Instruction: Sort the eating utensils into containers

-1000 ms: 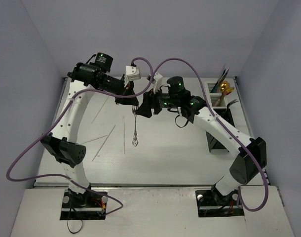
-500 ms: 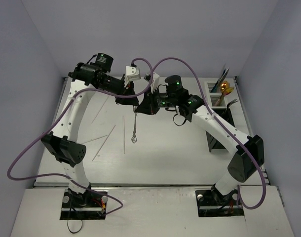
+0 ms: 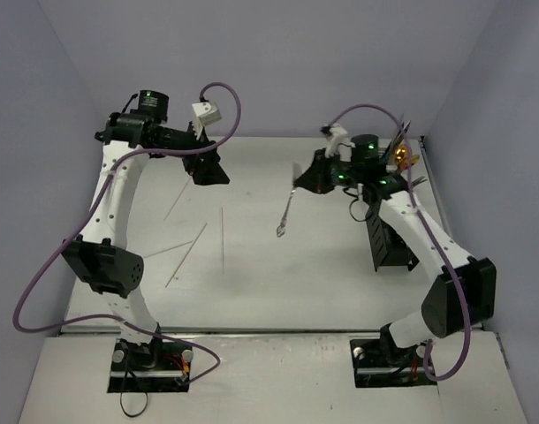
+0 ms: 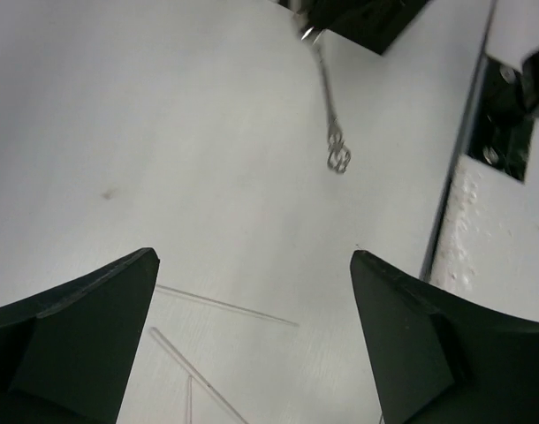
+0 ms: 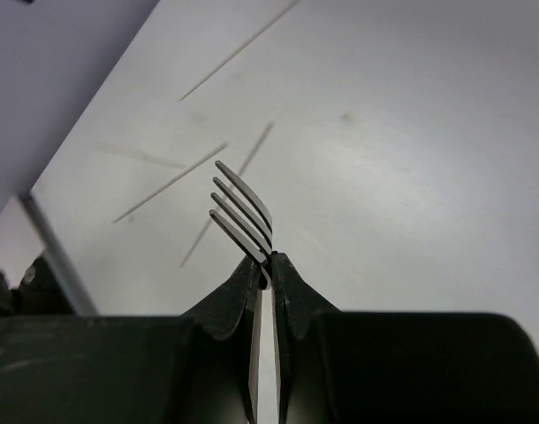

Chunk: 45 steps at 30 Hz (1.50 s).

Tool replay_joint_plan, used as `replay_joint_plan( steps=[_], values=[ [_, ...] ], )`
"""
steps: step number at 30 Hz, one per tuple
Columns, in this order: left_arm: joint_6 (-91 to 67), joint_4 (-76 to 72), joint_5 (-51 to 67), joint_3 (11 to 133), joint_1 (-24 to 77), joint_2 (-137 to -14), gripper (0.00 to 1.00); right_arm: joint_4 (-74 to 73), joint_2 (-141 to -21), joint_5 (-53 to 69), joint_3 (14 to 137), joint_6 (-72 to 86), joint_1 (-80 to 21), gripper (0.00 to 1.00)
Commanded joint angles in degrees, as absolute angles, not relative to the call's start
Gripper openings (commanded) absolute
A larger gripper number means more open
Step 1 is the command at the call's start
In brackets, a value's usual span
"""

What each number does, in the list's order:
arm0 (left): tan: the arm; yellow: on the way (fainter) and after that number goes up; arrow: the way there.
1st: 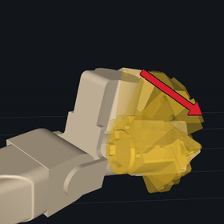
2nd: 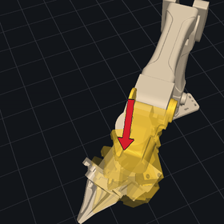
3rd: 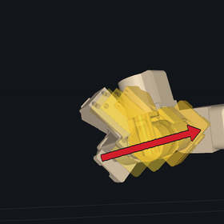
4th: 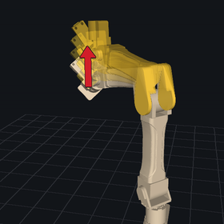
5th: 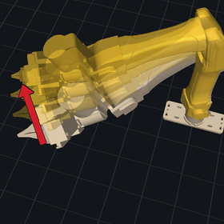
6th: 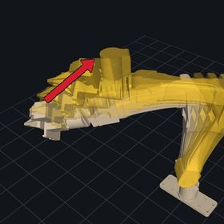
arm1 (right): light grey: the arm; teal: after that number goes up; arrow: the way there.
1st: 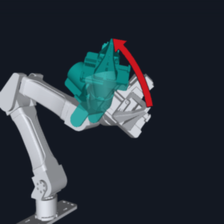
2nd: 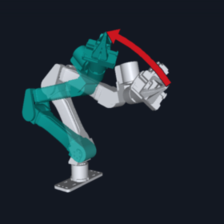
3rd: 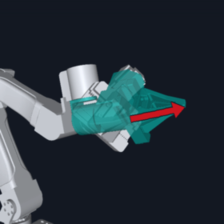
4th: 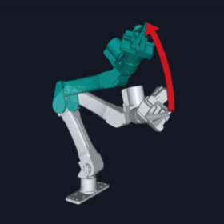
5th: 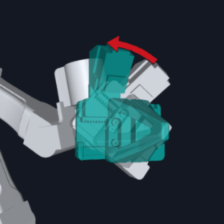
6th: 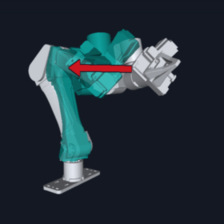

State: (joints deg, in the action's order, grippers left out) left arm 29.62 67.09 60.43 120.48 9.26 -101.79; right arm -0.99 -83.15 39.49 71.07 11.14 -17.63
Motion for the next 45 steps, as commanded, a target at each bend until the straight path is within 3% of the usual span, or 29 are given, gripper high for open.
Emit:
replay_joint_plan(
  steps=[1, 5, 11, 26, 37, 45],
  values=[
    [20.55, 54.72, 54.94, 112.86, 7.56, -93.32, 0.88, 3.38, -71.24, 35.52, 71.22, 10.85, -4.04, 0.00],
    [15.58, 49.80, 43.09, 104.00, 7.56, -90.15, 0.88, 2.00, -65.83, 33.31, 71.71, 9.60, 11.16, 0.00],
    [3.64, 41.95, 26.02, 96.33, 7.23, -88.81, 0.88, 0.47, -62.63, 25.73, 71.02, 3.19, 19.24, 0.00],
    [4.92, 36.22, 15.83, 85.16, 6.42, -83.75, 0.89, 0.53, -76.83, 21.65, 73.31, -3.98, 19.86, 0.00],
    [8.87, 35.66, 9.07, 85.56, 4.59, -91.22, 0.89, 0.53, -79.40, 21.46, 68.20, -8.51, 19.86, 0.00],
    [14.42, 38.67, 10.42, 93.21, 3.03, -104.07, 0.85, 0.44, -79.01, 22.76, 66.01, -7.95, 19.78, 0.42]
  ],
)
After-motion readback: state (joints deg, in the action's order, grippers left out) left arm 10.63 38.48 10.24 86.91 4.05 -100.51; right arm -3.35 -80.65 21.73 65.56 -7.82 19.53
